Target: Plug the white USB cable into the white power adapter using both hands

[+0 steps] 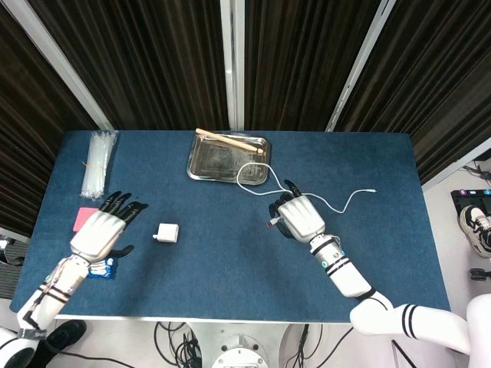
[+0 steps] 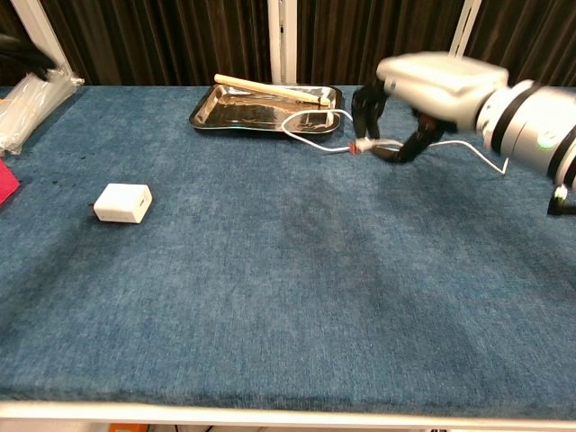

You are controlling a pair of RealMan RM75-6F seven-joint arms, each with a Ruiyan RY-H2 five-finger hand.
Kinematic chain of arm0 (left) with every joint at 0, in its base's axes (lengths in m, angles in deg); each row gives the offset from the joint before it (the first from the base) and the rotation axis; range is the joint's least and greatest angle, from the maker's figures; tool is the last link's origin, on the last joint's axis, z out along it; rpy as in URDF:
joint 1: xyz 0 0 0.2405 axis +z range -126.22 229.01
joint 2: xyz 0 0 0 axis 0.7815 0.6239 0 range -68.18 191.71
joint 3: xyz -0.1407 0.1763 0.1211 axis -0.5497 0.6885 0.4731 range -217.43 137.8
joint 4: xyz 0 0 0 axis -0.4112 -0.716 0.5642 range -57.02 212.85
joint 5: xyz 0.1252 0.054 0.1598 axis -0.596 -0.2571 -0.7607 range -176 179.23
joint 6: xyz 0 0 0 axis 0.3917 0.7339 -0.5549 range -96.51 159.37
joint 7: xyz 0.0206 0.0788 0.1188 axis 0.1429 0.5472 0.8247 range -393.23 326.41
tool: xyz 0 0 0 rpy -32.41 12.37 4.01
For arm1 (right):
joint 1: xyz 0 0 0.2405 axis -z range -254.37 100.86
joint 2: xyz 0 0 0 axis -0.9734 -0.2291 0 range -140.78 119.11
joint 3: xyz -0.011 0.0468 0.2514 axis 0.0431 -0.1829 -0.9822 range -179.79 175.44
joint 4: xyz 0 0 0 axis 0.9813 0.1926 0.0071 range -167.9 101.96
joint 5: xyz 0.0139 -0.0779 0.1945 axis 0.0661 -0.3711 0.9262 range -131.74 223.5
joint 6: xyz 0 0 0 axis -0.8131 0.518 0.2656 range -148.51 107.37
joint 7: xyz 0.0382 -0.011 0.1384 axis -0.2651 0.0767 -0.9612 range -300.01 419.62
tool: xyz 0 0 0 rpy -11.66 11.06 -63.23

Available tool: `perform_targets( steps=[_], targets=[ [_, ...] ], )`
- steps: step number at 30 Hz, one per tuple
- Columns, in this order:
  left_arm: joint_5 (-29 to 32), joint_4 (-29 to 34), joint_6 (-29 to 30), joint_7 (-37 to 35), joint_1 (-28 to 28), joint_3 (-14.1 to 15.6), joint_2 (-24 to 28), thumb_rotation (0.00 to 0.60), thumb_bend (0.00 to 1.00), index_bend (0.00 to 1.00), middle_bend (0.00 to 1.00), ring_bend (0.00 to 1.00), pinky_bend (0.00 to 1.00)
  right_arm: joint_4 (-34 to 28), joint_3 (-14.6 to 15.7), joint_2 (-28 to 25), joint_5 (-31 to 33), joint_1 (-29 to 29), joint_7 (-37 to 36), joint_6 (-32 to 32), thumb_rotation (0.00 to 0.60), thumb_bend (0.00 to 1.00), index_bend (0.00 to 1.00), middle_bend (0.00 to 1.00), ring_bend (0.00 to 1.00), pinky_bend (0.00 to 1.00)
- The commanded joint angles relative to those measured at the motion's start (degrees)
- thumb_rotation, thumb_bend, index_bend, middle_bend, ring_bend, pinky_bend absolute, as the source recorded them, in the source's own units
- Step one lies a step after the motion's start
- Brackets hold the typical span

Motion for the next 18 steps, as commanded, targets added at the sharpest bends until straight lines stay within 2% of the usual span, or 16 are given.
perform_targets(
  steps=[1,8,18],
  targets=[
    [2.9,-2.0,-7.1,-0.5,-6.1,-1.6,-4.4,0.6,0.19,0.13,0.15,0.03,0.0,-3.3,-1.9,-3.0,2.0,-0.4,2.3,-0.7,0.6,0.38,0.58,0.5,0.31,0.08],
    [8.3,-6.5,-11.4,2.6,-10.8,-2.4,-11.1,0.6,0.19,0.13,0.15,0.04,0.0,-7.3,-2.5,-6.7,5.6,-0.8,6.1,-0.6,0.6,0.39,0.58,0.51,0.32,0.08],
    [13.1,-10.6,-13.1,4.4,-13.3,-1.1,-17.1,0.6,0.19,0.13,0.16,0.04,0.0,-7.4,-1.9,-7.1,7.6,-1.2,5.6,-0.4,0.6,0.39,0.58,0.52,0.32,0.08]
  ],
)
